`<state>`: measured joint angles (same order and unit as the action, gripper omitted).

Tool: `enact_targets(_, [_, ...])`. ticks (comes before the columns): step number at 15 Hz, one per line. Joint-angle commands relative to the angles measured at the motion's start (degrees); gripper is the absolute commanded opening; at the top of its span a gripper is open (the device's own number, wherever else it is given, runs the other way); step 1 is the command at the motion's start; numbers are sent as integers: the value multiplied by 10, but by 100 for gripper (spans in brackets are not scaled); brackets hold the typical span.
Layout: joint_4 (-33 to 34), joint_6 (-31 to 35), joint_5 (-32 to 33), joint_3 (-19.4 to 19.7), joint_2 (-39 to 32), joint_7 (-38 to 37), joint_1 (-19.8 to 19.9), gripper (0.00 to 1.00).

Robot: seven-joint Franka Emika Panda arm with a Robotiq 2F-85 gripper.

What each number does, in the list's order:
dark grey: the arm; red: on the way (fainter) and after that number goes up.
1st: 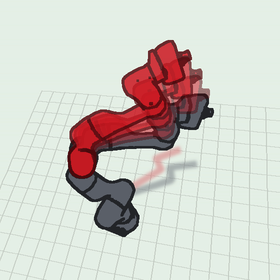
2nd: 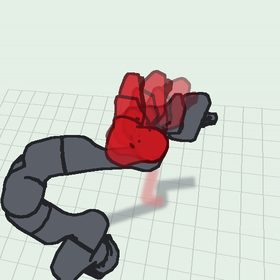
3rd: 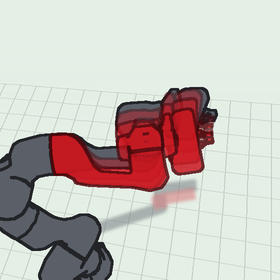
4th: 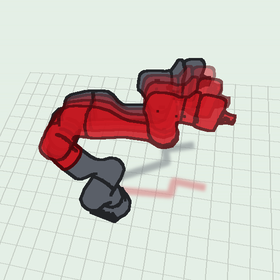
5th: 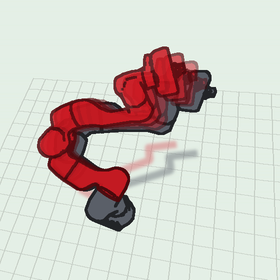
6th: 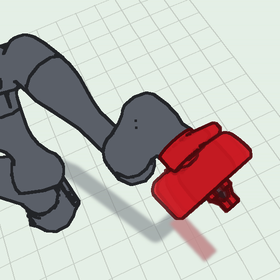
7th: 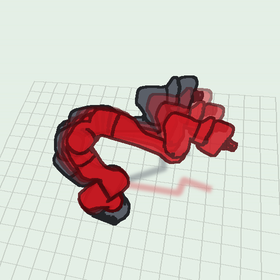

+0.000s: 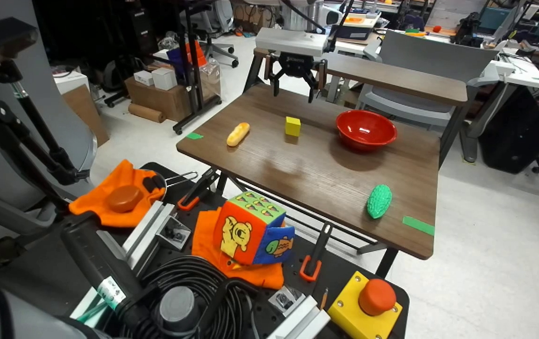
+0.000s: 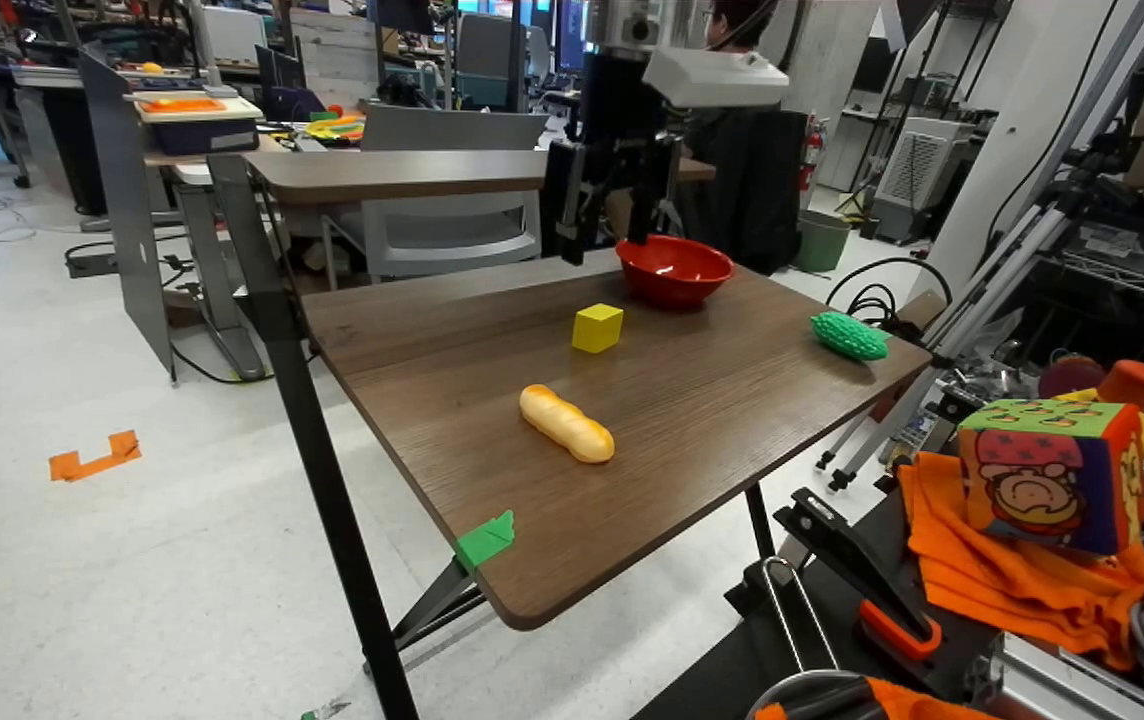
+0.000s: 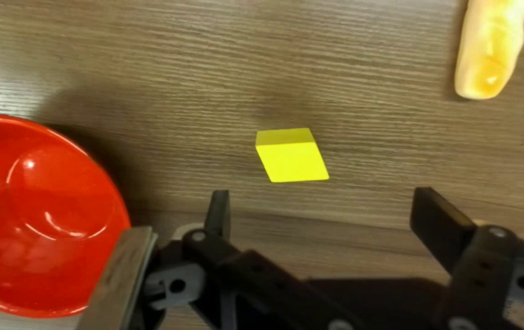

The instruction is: Move the yellow block closer to you

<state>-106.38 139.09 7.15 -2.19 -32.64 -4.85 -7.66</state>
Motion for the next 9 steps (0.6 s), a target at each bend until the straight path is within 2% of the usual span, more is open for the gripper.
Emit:
enact_targets(1, [110,-61,9,13,-79,-11,-16,100])
enact_targets(9, [207,-139,20,30,-161,-18,-33,100])
